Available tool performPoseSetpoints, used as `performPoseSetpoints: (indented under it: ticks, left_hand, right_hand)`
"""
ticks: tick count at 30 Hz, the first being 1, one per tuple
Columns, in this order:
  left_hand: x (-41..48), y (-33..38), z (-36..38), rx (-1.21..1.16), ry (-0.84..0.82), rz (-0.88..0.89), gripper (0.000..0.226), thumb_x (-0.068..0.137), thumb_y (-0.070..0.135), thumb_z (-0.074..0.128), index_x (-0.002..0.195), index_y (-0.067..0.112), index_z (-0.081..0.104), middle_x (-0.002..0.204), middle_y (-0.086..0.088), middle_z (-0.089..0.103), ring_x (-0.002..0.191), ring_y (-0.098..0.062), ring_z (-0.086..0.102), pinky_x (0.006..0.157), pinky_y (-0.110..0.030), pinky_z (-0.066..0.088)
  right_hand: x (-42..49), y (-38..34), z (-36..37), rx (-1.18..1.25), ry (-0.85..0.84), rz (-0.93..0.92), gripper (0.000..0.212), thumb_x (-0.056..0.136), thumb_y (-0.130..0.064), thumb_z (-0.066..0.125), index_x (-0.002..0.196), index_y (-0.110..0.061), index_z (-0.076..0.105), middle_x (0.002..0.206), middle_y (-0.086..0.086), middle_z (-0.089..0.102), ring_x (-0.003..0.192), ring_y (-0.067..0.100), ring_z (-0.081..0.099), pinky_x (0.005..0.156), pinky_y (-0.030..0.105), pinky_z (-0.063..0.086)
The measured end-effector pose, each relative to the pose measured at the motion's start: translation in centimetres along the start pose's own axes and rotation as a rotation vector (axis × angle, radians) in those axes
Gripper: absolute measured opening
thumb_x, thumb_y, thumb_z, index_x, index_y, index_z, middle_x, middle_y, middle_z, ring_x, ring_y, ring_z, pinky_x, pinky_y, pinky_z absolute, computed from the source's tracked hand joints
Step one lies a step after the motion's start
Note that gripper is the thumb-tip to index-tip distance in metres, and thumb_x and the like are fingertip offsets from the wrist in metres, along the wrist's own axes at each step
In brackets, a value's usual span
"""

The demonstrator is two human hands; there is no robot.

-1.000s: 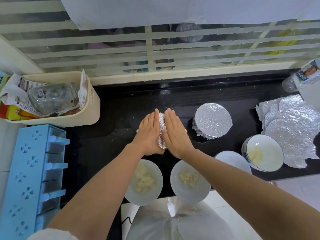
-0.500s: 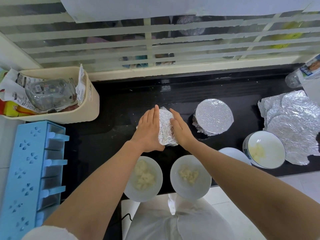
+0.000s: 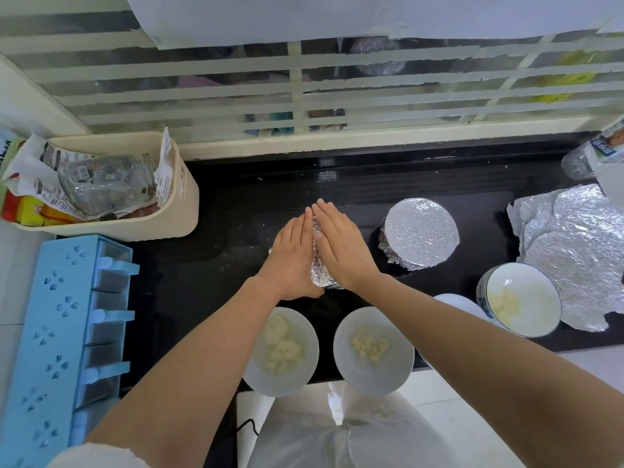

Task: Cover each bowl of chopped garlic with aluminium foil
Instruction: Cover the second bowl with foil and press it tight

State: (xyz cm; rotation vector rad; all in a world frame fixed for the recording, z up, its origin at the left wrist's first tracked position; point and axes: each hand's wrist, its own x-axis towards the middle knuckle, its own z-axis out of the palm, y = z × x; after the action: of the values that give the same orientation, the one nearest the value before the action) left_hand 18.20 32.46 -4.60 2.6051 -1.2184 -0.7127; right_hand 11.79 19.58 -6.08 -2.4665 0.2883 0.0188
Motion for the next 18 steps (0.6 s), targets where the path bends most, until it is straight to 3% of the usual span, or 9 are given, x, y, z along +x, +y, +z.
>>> performPoseSetpoints:
  ticks: [4,7,13,18]
  left_hand:
    - [-0.1,-0.3,0.2,-0.039,0.022,0.026,0.145,0.067,0.058,0.080,0.149,0.003,-0.026,0.160,-0.009,-0.026,0.149,-0.023,-0.023,0.119,-0.031,-0.015]
    - [-0.5,-0.8,0.6,-0.059,0.037,-0.008,0.150,0.066,0.064,0.079,0.147,0.004,-0.031,0.158,-0.008,-0.033,0.146,-0.021,-0.030,0.119,-0.034,-0.018]
    - [-1.3,-1.0,0.6,-0.196,0.031,-0.077,0.152,0.062,0.055,0.086,0.147,0.008,-0.030,0.162,-0.007,-0.020,0.151,-0.022,-0.013,0.123,-0.036,0.000]
    - [-1.4,-1.0,0.6,-0.220,0.061,-0.092,0.154,0.059,0.048,0.091,0.149,0.011,-0.028,0.163,-0.007,-0.009,0.151,-0.024,-0.002,0.120,-0.035,0.004]
  right_hand:
    - [0.5,0.3,0.6,-0.055,-0.021,0.039,0.067,0.096,-0.046,0.008,0.150,-0.014,0.031,0.155,0.003,0.034,0.144,0.018,0.028,0.115,0.042,0.028]
    - [0.5,0.1,0.4,-0.060,-0.039,0.049,0.070,0.094,-0.047,0.006,0.151,-0.013,0.029,0.155,0.003,0.034,0.143,0.019,0.028,0.115,0.040,0.029]
    - [0.3,-0.2,0.1,-0.049,-0.060,0.074,0.060,0.097,-0.038,0.016,0.152,-0.015,0.026,0.156,0.002,0.031,0.143,0.018,0.025,0.114,0.040,0.028]
    - [0.6,0.1,0.0,-0.049,-0.092,0.063,0.051,0.104,-0.030,0.026,0.152,-0.015,0.023,0.157,0.002,0.028,0.144,0.019,0.023,0.115,0.041,0.026]
